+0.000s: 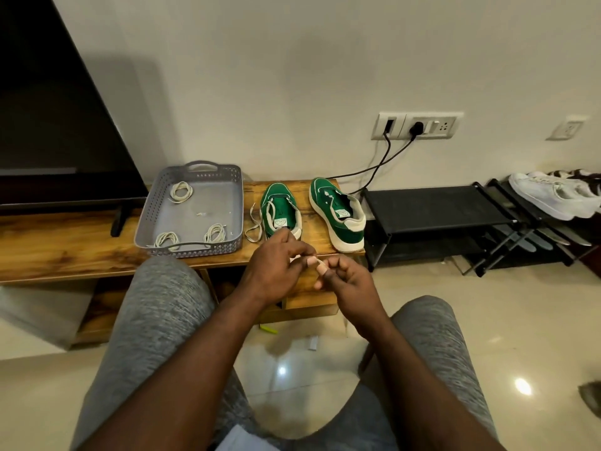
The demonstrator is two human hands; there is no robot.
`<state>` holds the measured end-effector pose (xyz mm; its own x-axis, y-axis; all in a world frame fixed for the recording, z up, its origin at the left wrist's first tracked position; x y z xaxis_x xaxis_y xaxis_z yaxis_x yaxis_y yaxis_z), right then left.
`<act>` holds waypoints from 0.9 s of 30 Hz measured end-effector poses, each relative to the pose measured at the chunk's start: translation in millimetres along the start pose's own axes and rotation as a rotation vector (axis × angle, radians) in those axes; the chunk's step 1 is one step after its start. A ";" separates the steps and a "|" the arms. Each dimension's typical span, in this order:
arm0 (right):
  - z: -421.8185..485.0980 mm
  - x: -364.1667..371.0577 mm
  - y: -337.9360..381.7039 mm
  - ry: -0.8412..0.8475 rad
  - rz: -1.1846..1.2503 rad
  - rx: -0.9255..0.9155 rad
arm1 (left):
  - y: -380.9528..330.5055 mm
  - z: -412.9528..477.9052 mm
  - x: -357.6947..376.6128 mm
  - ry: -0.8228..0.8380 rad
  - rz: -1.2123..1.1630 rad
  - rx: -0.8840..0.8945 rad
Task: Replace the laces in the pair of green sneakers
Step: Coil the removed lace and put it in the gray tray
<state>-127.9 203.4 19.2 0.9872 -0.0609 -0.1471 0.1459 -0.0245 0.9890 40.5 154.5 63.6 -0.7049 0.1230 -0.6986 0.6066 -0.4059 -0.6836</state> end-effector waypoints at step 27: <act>-15.0 22.0 -7.0 0.471 0.574 0.276 | 19.3 -1.4 21.2 0.105 -0.379 -0.294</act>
<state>-106.3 217.2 9.3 0.8353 0.2887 0.4679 -0.3547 -0.3673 0.8598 37.8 150.5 35.3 -0.8644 0.3096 -0.3962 0.4031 -0.0443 -0.9141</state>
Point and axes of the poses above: each hand's wrist, its own z-axis towards the middle knuckle, its own x-axis out of the palm, y = z × x, the point moved 3 cm from there along z, towards the middle knuckle, and after that the axes turned 2 degrees about -z, right-handed, at the moved point
